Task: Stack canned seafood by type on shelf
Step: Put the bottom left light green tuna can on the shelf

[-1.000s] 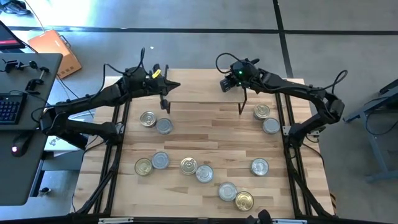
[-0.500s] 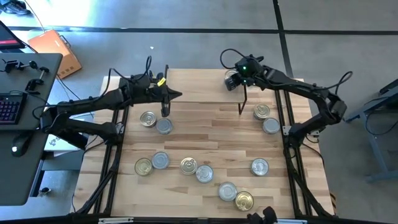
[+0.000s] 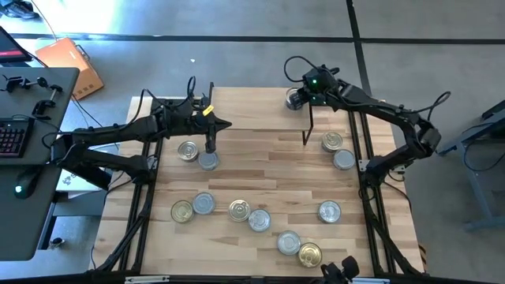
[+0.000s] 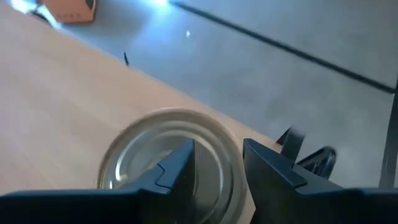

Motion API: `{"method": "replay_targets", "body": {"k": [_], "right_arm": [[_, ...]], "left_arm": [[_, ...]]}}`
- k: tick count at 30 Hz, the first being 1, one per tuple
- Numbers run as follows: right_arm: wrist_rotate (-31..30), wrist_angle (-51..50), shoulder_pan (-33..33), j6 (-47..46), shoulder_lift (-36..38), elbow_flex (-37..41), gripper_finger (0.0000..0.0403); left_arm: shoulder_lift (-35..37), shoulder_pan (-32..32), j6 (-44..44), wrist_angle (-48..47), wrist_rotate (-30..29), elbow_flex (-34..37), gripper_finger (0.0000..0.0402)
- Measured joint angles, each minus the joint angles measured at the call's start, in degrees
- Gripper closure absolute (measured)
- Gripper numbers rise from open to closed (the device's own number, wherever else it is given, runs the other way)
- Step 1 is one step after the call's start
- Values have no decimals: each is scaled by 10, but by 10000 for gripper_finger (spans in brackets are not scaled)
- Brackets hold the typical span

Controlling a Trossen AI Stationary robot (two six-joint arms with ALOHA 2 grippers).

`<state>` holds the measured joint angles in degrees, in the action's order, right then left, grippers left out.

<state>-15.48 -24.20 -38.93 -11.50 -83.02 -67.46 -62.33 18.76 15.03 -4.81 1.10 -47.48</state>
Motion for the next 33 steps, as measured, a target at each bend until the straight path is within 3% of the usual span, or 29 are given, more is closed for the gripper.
{"method": "replay_targets", "body": {"k": [4,7,11,14,18,26,30,33], "right_arm": [[0,18,14,28,23,0,275],[71,17,35,88,37,0,275],[168,20,97,116,50,0,275],[217,42,172,133,47,8,275],[253,159,281,164,47,75,275],[233,498,430,129,46,279,275],[146,591,473,121,46,336,275],[66,597,493,99,46,347,272]], "left_arm": [[0,-15,0,-2,-26,0,401],[0,-27,3,-4,-29,1,402],[-2,-50,9,65,-24,53,402],[-2,-69,22,117,4,98,402],[-1,-102,67,148,86,123,401],[0,-164,56,104,104,123,401],[0,-198,12,54,95,123,401],[0,-233,-40,-5,22,123,402]]}}
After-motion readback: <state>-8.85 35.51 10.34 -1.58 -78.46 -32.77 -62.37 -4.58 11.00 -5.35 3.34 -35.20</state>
